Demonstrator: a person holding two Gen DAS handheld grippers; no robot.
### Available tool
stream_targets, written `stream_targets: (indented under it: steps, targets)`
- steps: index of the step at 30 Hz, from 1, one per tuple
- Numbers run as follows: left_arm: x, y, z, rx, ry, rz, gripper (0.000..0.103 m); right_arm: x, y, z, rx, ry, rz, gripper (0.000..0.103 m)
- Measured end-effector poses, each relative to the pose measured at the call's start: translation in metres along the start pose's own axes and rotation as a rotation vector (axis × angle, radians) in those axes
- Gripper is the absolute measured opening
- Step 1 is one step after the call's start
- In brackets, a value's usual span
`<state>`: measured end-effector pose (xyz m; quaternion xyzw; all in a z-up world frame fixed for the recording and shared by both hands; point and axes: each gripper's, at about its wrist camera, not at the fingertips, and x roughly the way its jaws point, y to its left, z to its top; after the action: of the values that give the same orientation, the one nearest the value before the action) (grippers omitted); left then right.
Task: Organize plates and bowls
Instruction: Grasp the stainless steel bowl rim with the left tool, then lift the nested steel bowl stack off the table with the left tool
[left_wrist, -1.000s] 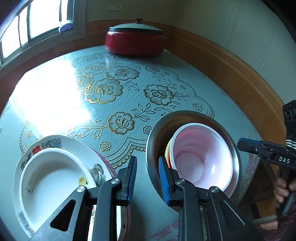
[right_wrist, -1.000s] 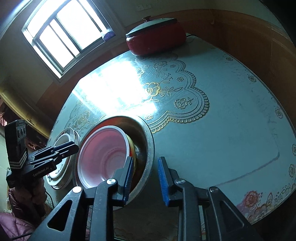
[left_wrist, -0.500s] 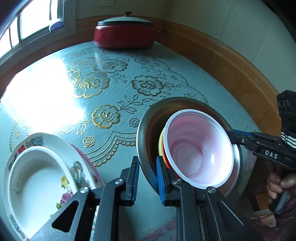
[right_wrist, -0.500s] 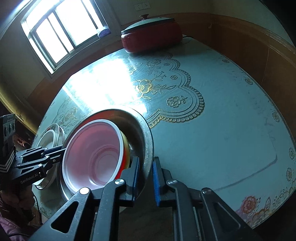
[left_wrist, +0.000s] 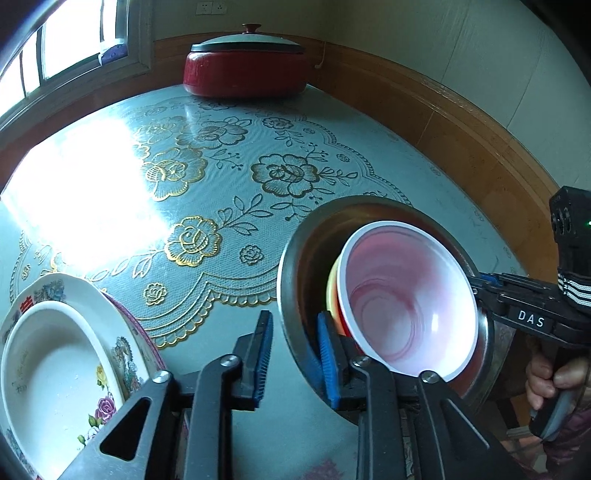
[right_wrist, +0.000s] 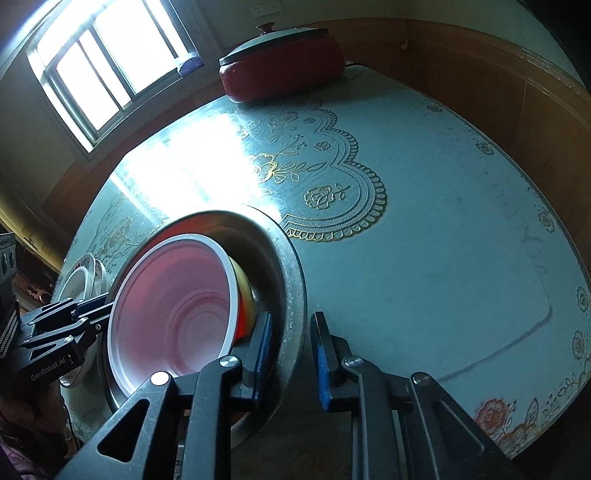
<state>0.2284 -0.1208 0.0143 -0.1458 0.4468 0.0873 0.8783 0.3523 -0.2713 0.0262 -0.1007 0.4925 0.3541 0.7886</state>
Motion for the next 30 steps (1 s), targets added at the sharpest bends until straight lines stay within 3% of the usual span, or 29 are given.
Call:
stream_targets:
  steps: [5, 8, 13, 17, 22, 30]
  targets:
    - [0.001, 0.007, 0.0, -0.035, 0.005, -0.027, 0.034, -0.002, 0.001, -0.004, 0.013, -0.006, -0.033, 0.029]
    - [0.002, 0.011, 0.0, -0.047, 0.009, -0.021, 0.044, -0.004, 0.003, -0.008, 0.031, -0.013, -0.043, 0.029]
    - [0.004, 0.01, 0.001, -0.034, 0.025, -0.023, 0.045, -0.009, 0.007, -0.016, 0.073, -0.029, -0.078, 0.029]
    - [0.006, 0.013, 0.003, -0.044, 0.035, -0.055, 0.038, -0.011, 0.009, -0.019, 0.119, -0.046, -0.105, 0.03]
    - [0.002, 0.005, 0.001, 0.001, 0.027, -0.072, 0.019, -0.012, 0.009, -0.021, 0.181, -0.052, -0.111, 0.025]
    - [-0.004, 0.001, -0.006, 0.051, 0.008, -0.064, 0.02, -0.014, 0.014, -0.027, 0.211, -0.062, -0.104, 0.02]
